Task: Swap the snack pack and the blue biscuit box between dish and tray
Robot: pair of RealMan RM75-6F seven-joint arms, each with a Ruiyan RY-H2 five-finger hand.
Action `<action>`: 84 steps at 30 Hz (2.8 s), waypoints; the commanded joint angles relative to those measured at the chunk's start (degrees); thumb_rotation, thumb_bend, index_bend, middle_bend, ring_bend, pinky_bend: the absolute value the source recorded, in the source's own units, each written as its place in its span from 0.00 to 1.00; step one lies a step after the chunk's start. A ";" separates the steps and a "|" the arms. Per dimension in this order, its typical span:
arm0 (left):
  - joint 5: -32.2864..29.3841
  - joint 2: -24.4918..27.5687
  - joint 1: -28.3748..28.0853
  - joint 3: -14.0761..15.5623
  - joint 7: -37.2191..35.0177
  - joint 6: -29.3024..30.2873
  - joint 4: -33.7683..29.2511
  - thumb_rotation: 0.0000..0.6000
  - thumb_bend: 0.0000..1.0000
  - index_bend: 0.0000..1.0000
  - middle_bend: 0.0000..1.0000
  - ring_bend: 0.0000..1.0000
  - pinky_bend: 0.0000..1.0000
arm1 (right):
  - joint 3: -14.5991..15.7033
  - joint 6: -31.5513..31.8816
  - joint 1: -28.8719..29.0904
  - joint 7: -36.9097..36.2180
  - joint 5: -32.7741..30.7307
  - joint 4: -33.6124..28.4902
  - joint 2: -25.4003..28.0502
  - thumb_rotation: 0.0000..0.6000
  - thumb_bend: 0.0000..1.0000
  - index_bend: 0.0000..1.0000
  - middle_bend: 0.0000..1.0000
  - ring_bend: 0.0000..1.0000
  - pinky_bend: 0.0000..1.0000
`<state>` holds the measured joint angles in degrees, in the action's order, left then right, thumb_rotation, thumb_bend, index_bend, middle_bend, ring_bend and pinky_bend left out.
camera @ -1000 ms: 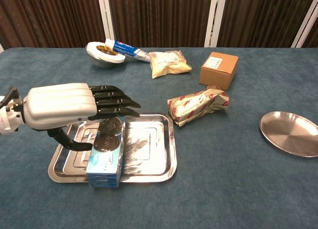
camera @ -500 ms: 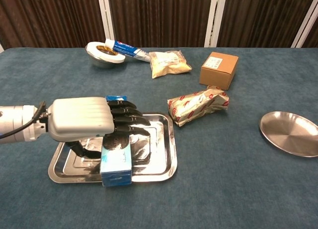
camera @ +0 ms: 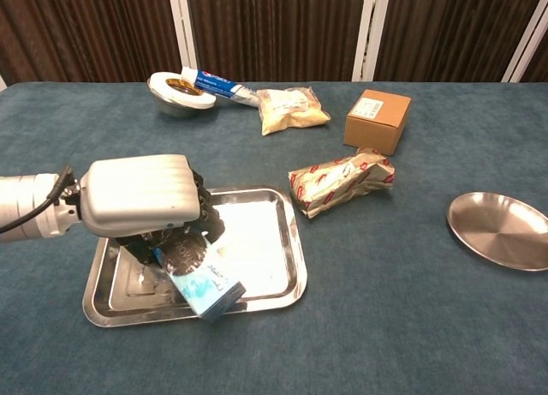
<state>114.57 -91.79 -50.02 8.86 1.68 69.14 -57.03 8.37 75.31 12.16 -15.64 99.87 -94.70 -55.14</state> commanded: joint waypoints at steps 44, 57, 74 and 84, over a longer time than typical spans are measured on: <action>-16.99 -30.93 -22.16 -16.88 -4.67 -17.19 12.25 1.00 0.34 0.00 0.01 0.00 0.07 | 0.41 -4.02 5.61 -20.64 0.62 5.65 3.14 1.00 0.26 0.00 0.00 0.00 0.00; -23.23 -20.47 -16.84 -19.39 2.11 -15.30 0.45 1.00 0.31 0.00 0.00 0.00 0.06 | 0.75 -3.37 4.87 -17.47 0.78 4.64 2.73 1.00 0.26 0.00 0.00 0.00 0.00; -41.15 -19.20 -13.75 -25.22 -4.03 -27.08 1.07 1.00 0.31 0.00 0.08 0.00 0.08 | 1.08 -4.86 5.30 -14.96 0.80 3.82 1.73 1.00 0.26 0.00 0.00 0.00 0.00; -45.32 -23.74 -14.57 -26.32 -5.34 -30.01 6.73 1.00 0.31 0.00 0.12 0.04 0.09 | 1.09 -4.66 5.25 -14.73 0.64 3.71 1.75 1.00 0.26 0.00 0.00 0.00 0.00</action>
<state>69.62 -114.66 -64.35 -17.35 -3.61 39.30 -51.41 9.46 70.66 17.40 -30.37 100.51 -90.99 -53.38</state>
